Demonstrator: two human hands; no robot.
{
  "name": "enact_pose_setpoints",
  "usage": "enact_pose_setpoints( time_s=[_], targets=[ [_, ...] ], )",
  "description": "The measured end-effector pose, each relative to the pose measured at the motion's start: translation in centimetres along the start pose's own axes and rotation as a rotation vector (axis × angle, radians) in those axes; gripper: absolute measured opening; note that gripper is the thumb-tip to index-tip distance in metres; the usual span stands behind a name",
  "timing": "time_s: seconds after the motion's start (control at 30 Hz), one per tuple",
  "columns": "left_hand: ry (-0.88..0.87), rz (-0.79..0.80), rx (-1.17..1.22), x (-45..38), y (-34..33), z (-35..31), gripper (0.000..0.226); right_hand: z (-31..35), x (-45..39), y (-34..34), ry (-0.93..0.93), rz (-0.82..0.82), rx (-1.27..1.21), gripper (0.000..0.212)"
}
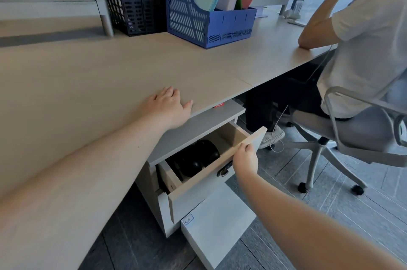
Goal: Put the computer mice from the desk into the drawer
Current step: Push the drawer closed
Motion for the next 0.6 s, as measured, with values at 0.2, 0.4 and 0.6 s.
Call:
enact_pose_setpoints(
  time_s=[0.2, 0.4, 0.6],
  targets=[
    [-0.028, 0.018, 0.011, -0.7, 0.1, 0.2, 0.071, 1.0, -1.2, -2.3, 0.058, 0.055, -0.023, 0.035],
    [-0.042, 0.023, 0.01, -1.1, 0.1, 0.4, 0.071, 2.7, -1.5, -4.0, 0.076, 0.119, 0.035, 0.02],
    [-0.054, 0.026, 0.009, -1.4, 0.1, 0.4, 0.071, 3.9, -2.0, -5.6, 0.117, 0.144, 0.036, 0.012]
  ],
)
Point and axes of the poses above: each hand's wrist, its own x-axis away from the middle knuckle, its own y-axis out of the back of the hand, z = x × y, the point moved 5 cm from there along -x, towards the middle knuckle, and after that the axes turned 9 degrees about -y, right-handed, at the moved point
